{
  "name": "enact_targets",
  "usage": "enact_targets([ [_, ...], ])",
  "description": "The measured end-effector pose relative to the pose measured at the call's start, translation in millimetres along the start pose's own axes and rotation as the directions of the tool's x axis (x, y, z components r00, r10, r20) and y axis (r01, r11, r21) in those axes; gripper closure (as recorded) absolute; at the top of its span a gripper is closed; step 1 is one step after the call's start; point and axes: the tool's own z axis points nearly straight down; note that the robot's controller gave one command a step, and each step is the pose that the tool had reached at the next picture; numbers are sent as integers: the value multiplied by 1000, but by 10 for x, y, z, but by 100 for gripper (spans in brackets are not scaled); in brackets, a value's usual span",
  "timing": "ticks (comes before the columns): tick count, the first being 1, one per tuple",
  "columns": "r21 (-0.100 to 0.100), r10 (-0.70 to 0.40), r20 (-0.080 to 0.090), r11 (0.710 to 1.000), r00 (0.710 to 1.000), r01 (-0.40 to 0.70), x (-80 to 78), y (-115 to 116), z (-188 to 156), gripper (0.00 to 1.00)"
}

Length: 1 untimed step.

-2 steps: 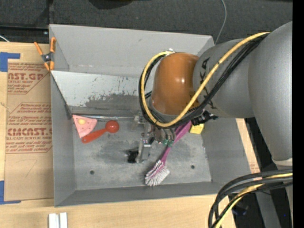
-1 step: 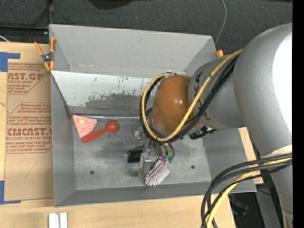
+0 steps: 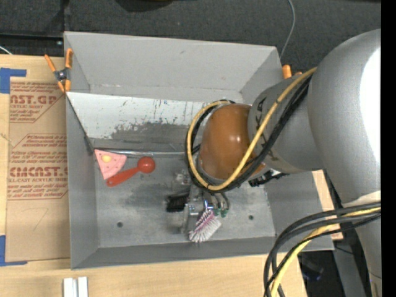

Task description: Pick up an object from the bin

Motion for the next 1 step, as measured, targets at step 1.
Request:
enact_targets([
  [1, 0, 3, -5, 1000, 1000, -3, -141, -25, 101, 0],
])
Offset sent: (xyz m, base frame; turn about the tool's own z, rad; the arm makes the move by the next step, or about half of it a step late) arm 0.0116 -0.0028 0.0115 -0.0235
